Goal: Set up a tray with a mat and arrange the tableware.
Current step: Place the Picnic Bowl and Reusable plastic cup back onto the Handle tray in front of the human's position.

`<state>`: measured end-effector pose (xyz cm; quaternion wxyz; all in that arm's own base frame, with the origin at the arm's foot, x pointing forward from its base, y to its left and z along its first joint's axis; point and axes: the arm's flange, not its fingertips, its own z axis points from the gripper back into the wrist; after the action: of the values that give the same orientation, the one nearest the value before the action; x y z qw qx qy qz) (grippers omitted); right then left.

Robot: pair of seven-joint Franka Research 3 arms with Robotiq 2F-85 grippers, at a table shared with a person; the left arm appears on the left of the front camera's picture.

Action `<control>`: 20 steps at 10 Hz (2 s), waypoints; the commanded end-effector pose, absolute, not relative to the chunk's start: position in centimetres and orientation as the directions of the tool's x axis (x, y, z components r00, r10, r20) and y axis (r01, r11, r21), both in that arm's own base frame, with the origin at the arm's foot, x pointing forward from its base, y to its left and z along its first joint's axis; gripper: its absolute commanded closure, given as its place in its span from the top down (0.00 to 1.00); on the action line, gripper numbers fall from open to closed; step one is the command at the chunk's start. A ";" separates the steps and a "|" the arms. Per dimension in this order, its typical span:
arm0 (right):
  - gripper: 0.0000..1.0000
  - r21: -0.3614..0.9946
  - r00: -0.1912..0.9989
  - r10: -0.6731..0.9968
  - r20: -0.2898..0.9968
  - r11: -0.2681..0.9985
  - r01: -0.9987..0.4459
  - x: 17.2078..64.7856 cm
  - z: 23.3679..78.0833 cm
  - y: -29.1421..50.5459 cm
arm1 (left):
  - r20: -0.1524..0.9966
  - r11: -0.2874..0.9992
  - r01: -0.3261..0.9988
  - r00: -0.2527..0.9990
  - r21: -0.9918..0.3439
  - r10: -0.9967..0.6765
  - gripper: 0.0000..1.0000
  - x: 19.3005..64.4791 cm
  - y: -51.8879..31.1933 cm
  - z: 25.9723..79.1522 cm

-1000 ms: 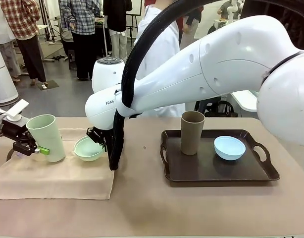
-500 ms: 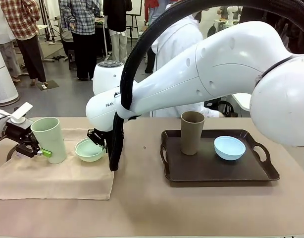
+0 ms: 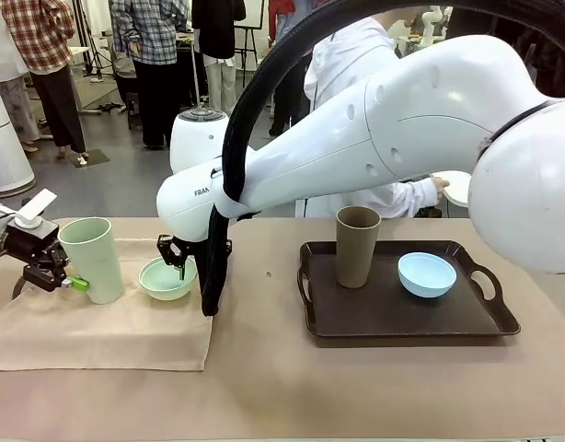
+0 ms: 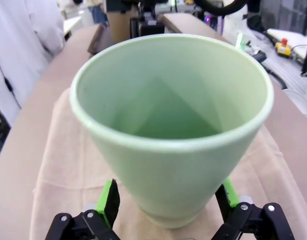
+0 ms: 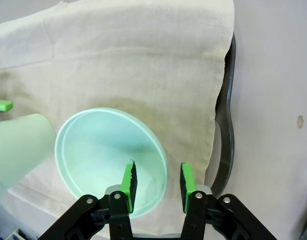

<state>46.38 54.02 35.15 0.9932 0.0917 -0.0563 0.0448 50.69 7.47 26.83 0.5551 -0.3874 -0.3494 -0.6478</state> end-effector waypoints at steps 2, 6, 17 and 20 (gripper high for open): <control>0.63 0.180 0.987 0.110 0.120 0.975 -0.130 44.8 36.5 52.8 | 0.872 -0.128 0.992 -0.041 -0.025 -0.487 1.00 51.1 8.9 27.1; 0.63 0.156 0.980 0.084 0.181 0.981 -0.113 41.4 41.7 49.1 | 0.707 -0.072 0.980 0.083 -0.186 -0.702 1.00 49.2 11.7 32.4; 1.00 -0.101 0.976 0.133 0.172 0.988 -0.117 30.7 55.5 35.5 | 0.125 0.618 0.785 0.617 -0.039 -0.777 1.00 43.1 -4.7 53.3; 1.00 -0.106 0.979 0.146 0.141 0.986 -0.132 30.9 55.8 33.6 | 0.120 0.658 0.753 0.653 0.007 -0.748 1.00 43.1 -10.5 53.0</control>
<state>30.52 34.83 56.83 0.9931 -0.0494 -0.0882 0.0593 43.14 -9.68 53.97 0.9004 -0.0422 -0.0555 -0.4295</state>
